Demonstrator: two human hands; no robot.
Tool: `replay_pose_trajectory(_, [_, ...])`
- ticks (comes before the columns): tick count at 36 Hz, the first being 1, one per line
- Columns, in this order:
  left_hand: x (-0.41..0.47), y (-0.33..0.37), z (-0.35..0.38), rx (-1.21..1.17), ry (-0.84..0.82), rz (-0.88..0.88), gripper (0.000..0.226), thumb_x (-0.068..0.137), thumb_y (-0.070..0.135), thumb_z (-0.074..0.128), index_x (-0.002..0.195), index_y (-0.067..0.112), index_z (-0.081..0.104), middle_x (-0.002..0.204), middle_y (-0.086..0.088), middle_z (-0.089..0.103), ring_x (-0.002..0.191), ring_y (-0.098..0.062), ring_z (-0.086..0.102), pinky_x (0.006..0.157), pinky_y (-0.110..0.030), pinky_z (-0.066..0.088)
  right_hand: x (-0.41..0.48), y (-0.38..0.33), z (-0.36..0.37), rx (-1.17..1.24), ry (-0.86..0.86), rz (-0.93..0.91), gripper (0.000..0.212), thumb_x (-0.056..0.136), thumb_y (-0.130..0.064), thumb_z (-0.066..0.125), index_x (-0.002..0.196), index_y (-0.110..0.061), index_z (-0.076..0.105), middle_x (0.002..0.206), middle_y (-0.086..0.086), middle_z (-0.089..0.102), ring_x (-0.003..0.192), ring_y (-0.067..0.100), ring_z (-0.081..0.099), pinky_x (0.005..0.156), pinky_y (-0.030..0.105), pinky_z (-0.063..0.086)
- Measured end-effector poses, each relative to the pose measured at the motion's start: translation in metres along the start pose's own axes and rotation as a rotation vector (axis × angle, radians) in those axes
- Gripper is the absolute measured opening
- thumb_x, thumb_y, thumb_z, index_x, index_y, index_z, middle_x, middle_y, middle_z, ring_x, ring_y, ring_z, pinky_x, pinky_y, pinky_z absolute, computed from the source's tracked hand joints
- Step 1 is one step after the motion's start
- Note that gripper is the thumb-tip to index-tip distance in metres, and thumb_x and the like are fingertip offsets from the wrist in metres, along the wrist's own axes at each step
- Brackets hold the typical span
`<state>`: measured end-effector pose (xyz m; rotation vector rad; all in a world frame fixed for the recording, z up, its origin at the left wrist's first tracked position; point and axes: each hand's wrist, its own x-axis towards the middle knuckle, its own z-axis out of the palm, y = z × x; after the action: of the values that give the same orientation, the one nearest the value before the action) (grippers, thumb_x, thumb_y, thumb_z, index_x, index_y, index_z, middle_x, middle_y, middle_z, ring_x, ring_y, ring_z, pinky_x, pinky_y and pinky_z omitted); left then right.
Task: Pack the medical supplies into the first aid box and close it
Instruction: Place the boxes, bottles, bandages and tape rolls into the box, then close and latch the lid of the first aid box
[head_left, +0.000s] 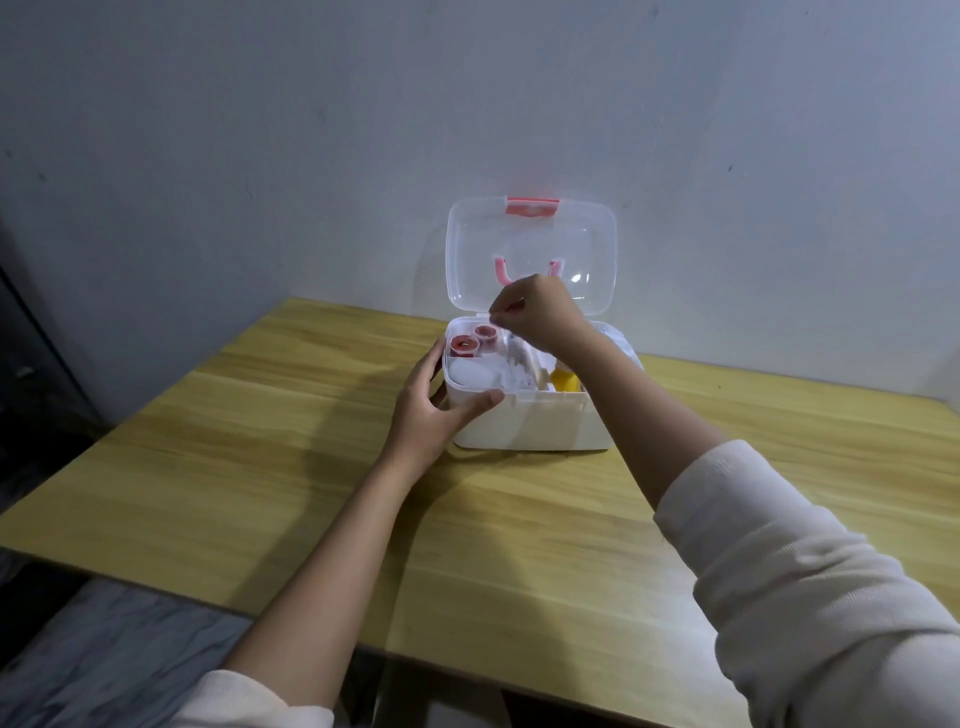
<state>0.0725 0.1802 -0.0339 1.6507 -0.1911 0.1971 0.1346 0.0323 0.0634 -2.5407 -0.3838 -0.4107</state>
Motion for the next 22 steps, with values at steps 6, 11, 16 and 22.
replay_pose_trajectory(6, [-0.003, -0.001, 0.003, 0.011, -0.026, 0.036, 0.101, 0.054, 0.06, 0.077, 0.143, 0.04, 0.034, 0.149, 0.012, 0.043, 0.135, -0.005, 0.042, 0.11, -0.028, 0.039, 0.0, 0.025, -0.037, 0.279, 0.352, 0.184, 0.018, 0.085, -0.012, 0.061, 0.095, -0.004, 0.073, 0.096, 0.01, 0.074, 0.083, 0.013, 0.064, 0.057, 0.003, 0.04])
replay_pose_trajectory(11, [-0.001, -0.003, 0.006, -0.004, -0.025, 0.046, 0.104, 0.057, 0.059, 0.075, 0.147, 0.034, 0.031, 0.151, 0.012, 0.041, 0.136, 0.0, 0.04, 0.11, -0.023, 0.035, 0.004, 0.074, -0.052, 0.434, 0.575, 0.469, 0.025, 0.087, -0.02, 0.056, 0.101, -0.006, 0.071, 0.086, 0.007, 0.067, 0.081, 0.014, 0.058, 0.064, 0.014, 0.042])
replay_pose_trajectory(16, [0.003, -0.011, 0.006, -0.027, -0.017, 0.029, 0.107, 0.059, 0.055, 0.078, 0.151, 0.027, 0.032, 0.15, 0.012, 0.044, 0.137, -0.002, 0.042, 0.114, -0.032, 0.037, 0.006, 0.104, -0.043, 0.571, 0.447, 0.687, 0.024, 0.093, -0.024, 0.044, 0.093, -0.013, 0.065, 0.081, 0.003, 0.054, 0.081, 0.019, 0.047, 0.069, 0.026, 0.038])
replay_pose_trajectory(22, [0.007, -0.013, 0.002, -0.006, -0.012, 0.033, 0.098, 0.059, 0.053, 0.08, 0.144, 0.03, 0.039, 0.144, 0.012, 0.051, 0.133, -0.004, 0.048, 0.111, -0.035, 0.042, 0.018, 0.105, -0.038, 0.99, 0.227, 0.71, 0.027, 0.097, -0.027, 0.036, 0.078, -0.02, 0.053, 0.078, 0.0, 0.058, 0.066, 0.01, 0.053, 0.063, 0.019, 0.043])
